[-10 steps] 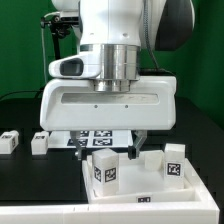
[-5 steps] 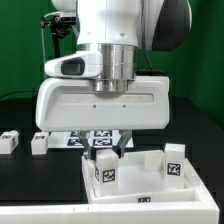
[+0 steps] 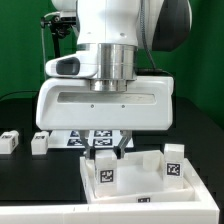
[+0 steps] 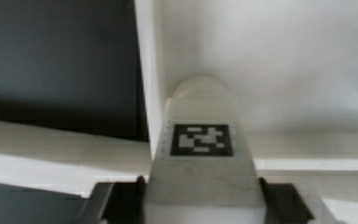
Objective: Assemble square table
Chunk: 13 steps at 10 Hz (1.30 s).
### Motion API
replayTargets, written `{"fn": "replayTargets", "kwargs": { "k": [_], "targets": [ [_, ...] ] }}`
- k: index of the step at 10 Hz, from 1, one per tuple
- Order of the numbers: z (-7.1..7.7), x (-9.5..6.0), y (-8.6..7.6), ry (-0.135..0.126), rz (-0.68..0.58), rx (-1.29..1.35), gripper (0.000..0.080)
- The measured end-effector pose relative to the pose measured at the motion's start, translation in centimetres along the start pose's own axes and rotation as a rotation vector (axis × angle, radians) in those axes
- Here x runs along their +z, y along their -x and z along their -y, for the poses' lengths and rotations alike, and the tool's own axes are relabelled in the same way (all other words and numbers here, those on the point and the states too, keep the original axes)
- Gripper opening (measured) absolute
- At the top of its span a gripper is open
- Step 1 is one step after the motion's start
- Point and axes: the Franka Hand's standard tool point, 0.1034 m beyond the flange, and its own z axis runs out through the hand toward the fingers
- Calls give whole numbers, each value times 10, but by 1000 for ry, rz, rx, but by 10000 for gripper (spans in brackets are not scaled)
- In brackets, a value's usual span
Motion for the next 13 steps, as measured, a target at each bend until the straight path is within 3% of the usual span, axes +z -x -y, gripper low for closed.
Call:
{"fn": "replayTargets", "kwargs": {
  "k": [3,5,11,12,13],
  "targets": [
    [0,-1,0,-12,2,403,286],
    [5,0,-2,1,14,688,286],
    [6,1,-6,1,8,994,287],
    [6,1,-6,1,8,959,498],
    [7,2,-5,7,8,882,498]
  ]
}}
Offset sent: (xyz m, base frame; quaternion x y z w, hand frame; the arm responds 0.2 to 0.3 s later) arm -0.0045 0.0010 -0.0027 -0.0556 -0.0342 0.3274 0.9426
